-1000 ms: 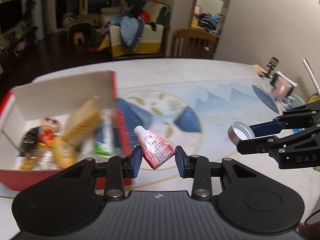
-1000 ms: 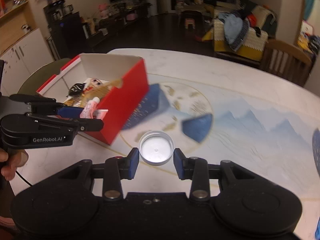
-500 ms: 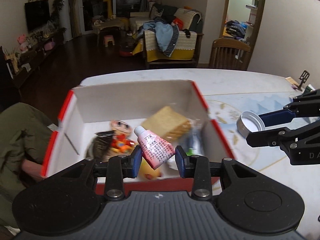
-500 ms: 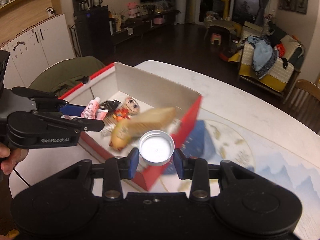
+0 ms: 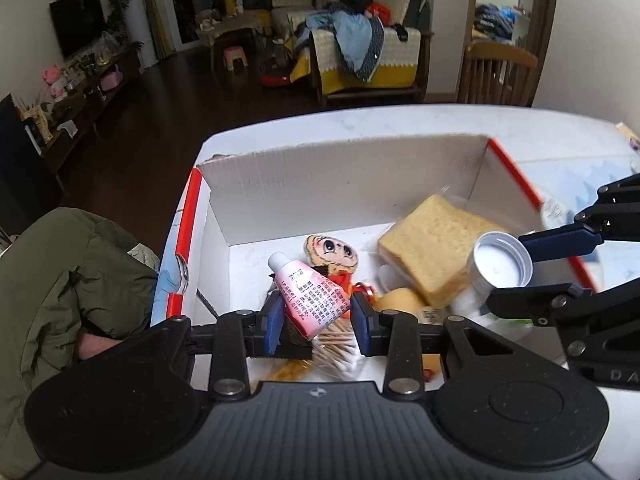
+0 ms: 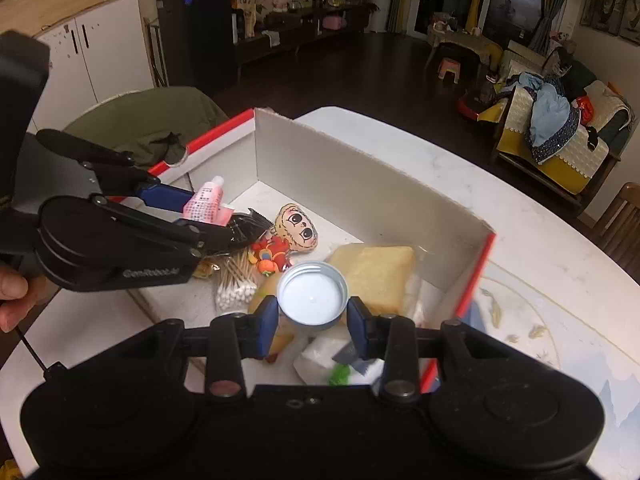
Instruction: Organize objects
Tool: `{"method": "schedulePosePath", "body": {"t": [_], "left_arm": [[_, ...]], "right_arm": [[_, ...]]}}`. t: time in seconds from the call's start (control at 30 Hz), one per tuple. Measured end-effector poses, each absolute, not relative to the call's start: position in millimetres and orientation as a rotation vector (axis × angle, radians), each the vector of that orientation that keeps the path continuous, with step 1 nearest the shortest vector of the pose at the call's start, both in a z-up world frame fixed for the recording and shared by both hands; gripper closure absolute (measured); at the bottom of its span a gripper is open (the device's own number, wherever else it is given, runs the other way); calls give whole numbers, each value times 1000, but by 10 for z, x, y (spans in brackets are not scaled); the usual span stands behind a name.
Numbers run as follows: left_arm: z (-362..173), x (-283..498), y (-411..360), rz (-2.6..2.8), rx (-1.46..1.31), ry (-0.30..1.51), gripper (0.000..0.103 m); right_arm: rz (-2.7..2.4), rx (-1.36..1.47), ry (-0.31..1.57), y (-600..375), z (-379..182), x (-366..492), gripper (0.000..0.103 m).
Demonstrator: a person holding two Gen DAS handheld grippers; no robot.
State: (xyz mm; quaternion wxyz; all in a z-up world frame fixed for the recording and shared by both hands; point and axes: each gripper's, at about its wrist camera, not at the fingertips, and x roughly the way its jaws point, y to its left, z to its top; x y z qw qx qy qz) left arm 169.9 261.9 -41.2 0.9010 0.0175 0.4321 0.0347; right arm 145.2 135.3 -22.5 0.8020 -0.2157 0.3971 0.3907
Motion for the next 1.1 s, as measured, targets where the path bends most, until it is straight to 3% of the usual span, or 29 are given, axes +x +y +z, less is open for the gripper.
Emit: {"method": "schedulePosePath", "body": {"t": [0.63, 0.83, 0.9, 1.1], "left_arm": [[-779, 2024, 2762, 19, 73, 992, 68], [-739, 1979, 2808, 13, 22, 962, 59], [-705, 1938, 2811, 14, 2, 945, 49], [-519, 1761, 2737, 8, -26, 871, 46]], "right_arm": [[816, -472, 879, 1503, -441, 1538, 63], [841, -422, 874, 1305, -336, 1527, 56], [842, -403, 868, 1232, -286, 1517, 55], [852, -341, 835, 1010, -103, 1499, 51]]}}
